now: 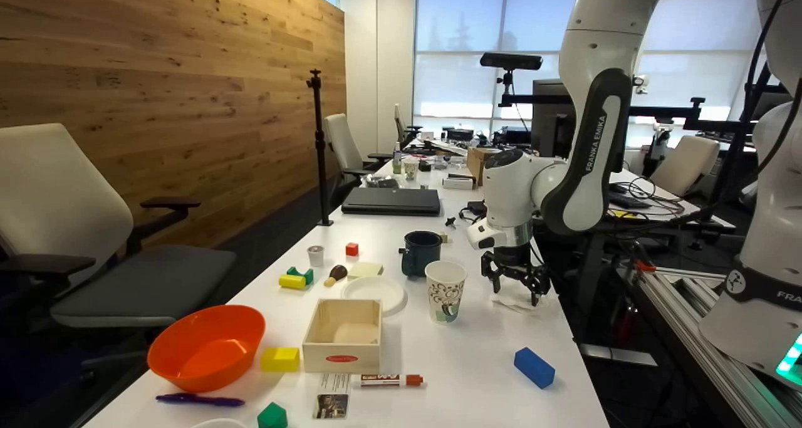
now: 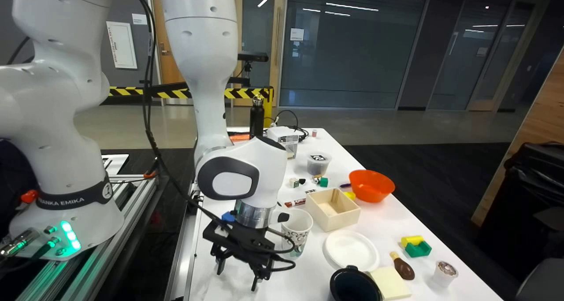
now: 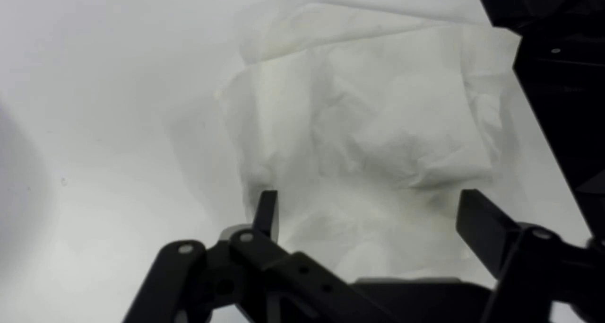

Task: Move the napkin backwards.

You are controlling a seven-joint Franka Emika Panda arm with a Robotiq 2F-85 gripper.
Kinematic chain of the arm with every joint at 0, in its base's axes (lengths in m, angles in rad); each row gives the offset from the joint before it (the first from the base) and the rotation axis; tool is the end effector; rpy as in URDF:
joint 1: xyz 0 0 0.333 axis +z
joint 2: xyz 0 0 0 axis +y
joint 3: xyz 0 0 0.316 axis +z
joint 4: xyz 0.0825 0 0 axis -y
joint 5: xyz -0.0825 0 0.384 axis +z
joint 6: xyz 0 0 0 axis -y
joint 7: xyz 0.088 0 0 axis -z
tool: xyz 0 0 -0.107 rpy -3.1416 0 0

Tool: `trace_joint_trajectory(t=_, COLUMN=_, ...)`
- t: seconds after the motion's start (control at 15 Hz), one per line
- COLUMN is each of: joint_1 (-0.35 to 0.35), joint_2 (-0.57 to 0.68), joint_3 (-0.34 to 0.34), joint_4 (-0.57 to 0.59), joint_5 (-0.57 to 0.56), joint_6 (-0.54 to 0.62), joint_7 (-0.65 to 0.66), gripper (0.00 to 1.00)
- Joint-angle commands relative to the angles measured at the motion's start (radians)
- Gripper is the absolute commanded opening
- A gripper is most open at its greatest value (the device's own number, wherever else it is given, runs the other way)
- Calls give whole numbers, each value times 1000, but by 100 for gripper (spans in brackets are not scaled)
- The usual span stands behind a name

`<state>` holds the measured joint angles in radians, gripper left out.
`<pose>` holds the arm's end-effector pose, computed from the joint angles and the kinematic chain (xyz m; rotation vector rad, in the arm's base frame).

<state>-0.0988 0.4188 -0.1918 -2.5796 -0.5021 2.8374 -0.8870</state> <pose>0.3920 -0.1031 0.1007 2.6049 1.5956 -0.3737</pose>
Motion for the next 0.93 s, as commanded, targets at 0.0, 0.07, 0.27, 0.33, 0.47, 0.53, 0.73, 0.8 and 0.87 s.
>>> trace_joint_trajectory(t=0.0, joint_1=34, joint_2=41, joint_3=-44, joint_4=25, joint_5=-57, joint_6=33, joint_7=77, gripper=66)
trace_joint_trajectory(t=0.07, joint_1=34, joint_2=48, joint_3=-51, joint_4=30, joint_5=-56, joint_6=33, joint_7=82, gripper=59)
trace_joint_trajectory(t=0.27, joint_1=35, joint_2=62, joint_3=-72, joint_4=45, joint_5=-62, joint_6=33, joint_7=92, gripper=38)
trace_joint_trajectory(t=0.33, joint_1=31, joint_2=61, joint_3=-73, joint_4=48, joint_5=-59, joint_6=27, joint_7=90, gripper=30)
trace_joint_trajectory(t=0.47, joint_1=29, joint_2=63, joint_3=-80, joint_4=51, joint_5=-60, joint_6=27, joint_7=88, gripper=16)
trace_joint_trajectory(t=0.53, joint_1=30, joint_2=61, joint_3=-83, joint_4=51, joint_5=-61, joint_6=27, joint_7=89, gripper=9)
trace_joint_trajectory(t=0.73, joint_1=32, joint_2=62, joint_3=-87, joint_4=54, joint_5=-62, joint_6=26, joint_7=90, gripper=0)
trace_joint_trajectory(t=0.8, joint_1=31, joint_2=60, joint_3=-84, joint_4=53, joint_5=-59, joint_6=22, joint_7=88, gripper=0)
trace_joint_trajectory(t=0.87, joint_1=30, joint_2=55, joint_3=-78, joint_4=52, joint_5=-54, joint_6=10, joint_7=85, gripper=0)
